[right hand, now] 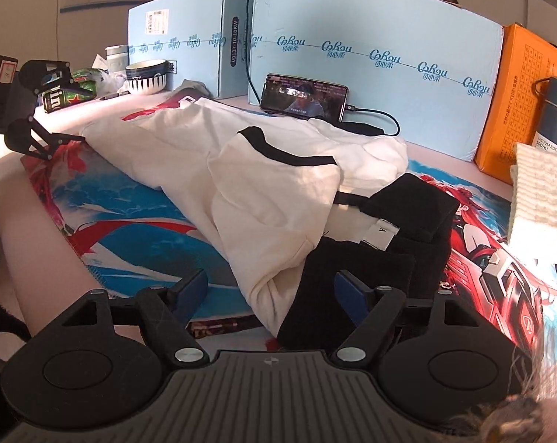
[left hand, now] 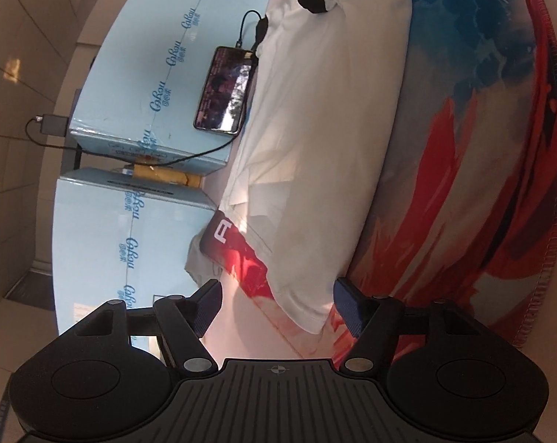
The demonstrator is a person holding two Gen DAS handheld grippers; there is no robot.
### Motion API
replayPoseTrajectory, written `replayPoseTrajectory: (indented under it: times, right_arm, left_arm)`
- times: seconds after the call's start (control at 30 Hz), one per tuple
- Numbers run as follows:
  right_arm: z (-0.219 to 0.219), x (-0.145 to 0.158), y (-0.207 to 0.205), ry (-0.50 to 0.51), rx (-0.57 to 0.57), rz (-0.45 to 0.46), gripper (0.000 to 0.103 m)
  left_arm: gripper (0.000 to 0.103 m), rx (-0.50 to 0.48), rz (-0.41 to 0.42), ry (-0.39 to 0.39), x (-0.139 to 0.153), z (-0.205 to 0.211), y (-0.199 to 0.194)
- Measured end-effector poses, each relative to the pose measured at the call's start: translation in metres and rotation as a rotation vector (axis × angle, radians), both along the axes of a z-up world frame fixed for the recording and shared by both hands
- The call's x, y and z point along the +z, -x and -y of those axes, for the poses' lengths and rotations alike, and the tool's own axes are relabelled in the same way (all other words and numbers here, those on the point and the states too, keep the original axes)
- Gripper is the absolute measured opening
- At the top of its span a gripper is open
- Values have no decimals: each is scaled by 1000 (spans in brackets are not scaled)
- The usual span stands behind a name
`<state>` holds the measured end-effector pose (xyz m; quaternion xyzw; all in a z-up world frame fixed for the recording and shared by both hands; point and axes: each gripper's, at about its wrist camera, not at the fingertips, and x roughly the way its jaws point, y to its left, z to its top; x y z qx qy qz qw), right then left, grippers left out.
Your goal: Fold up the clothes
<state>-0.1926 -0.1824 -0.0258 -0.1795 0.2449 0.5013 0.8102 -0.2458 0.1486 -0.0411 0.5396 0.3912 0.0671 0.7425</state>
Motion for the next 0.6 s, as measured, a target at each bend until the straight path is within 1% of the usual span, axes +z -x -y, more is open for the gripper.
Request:
replayPoseTrajectory:
  times: [0.03,0.07,0.1,0.13,0.17,0.2,0.23,0.27,0.3,0.4,0.47,0.53,0.6]
  right_arm:
    - [2,-1,-1,-6,-1,2,66]
    - [5,-1,-1,-10,-5,5,63]
    - [7,-1,-2,-11,-10,12,54]
    - [9,-1,-3,-11,-16,19,45]
    - [11,-1,-4,-12,-20,26,42]
    - [13,-2,-5,-15,-19,30,38]
    - [14,-2,-5,-17,-17,37,35]
    - [16,-2,-6,-17,-14,44,32]
    - [17,-2,-7,-14,-12,49,26]
    - [26,1,-10,-11,6,26,18]
    - [31,3,-11,1,9,24,17]
    - [35,4,-14,8,-3,20,13]
    - [40,6,-16,16,-13,18,12]
  left_arm:
    - [65,-11,-20,-8,0,0,-2]
    - [60,-22,-41,-16,-1,1,-4]
    - [40,-28,-69,-7,-2,0,-7]
    - [29,-32,-99,9,-4,-1,-9]
    - [11,-36,-129,25,-6,-2,-12]
    - [6,-45,-132,20,-10,-2,-14]
    - [5,-47,-122,27,-11,-2,-14]
    - [3,-46,-112,42,-11,-2,-13]
    - [2,-37,-99,75,-8,-3,-11]
    - [2,-11,-63,127,2,1,3]
    - [2,-12,-48,158,8,8,17]
    - [2,-26,-14,195,15,18,33]
    - [2,-34,8,209,19,28,46]
